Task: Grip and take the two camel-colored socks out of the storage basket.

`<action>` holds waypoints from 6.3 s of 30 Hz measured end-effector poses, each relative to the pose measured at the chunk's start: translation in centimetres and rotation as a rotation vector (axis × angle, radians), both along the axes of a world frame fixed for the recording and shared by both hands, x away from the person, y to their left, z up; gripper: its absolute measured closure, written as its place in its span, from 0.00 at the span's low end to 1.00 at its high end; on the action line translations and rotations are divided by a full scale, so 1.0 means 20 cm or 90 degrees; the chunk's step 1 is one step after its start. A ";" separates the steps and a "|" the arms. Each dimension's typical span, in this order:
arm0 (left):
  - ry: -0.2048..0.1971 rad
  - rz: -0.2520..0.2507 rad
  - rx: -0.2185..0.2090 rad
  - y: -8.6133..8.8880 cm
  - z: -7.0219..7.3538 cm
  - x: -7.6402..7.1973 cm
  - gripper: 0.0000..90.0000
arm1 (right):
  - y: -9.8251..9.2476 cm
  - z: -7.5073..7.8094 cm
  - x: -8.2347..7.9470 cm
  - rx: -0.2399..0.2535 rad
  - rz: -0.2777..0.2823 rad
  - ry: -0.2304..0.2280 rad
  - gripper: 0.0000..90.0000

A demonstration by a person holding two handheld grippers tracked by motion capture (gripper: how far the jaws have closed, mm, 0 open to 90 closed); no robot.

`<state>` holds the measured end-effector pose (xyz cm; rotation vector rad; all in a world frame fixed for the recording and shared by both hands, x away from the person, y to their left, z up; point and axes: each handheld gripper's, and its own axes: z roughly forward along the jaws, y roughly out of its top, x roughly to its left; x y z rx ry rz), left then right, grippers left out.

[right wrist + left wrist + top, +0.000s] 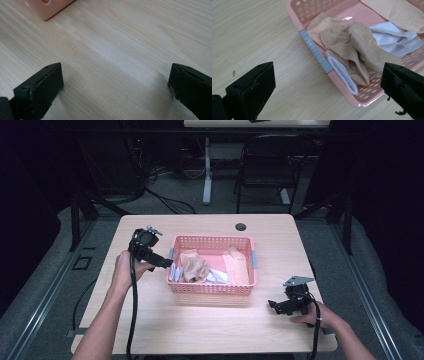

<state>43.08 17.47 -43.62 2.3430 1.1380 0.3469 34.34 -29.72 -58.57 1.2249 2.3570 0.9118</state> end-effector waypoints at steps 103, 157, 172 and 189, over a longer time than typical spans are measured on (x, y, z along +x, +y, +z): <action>0.080 -0.151 0.118 -0.43 0.13 0.14 0.94 | 0.00 0.00 0.00 -0.002 0.001 0.000 0.00; 0.043 -0.008 0.063 0.27 0.47 -0.01 0.95 | 0.00 0.00 0.00 -0.002 -0.003 -0.001 0.00; 0.080 0.088 0.081 0.55 0.25 0.02 0.95 | 0.00 0.00 0.00 -0.002 -0.002 0.000 0.00; 0.155 0.166 0.050 0.73 -0.23 0.08 0.95 | 0.00 0.00 0.00 0.000 -0.003 0.000 0.00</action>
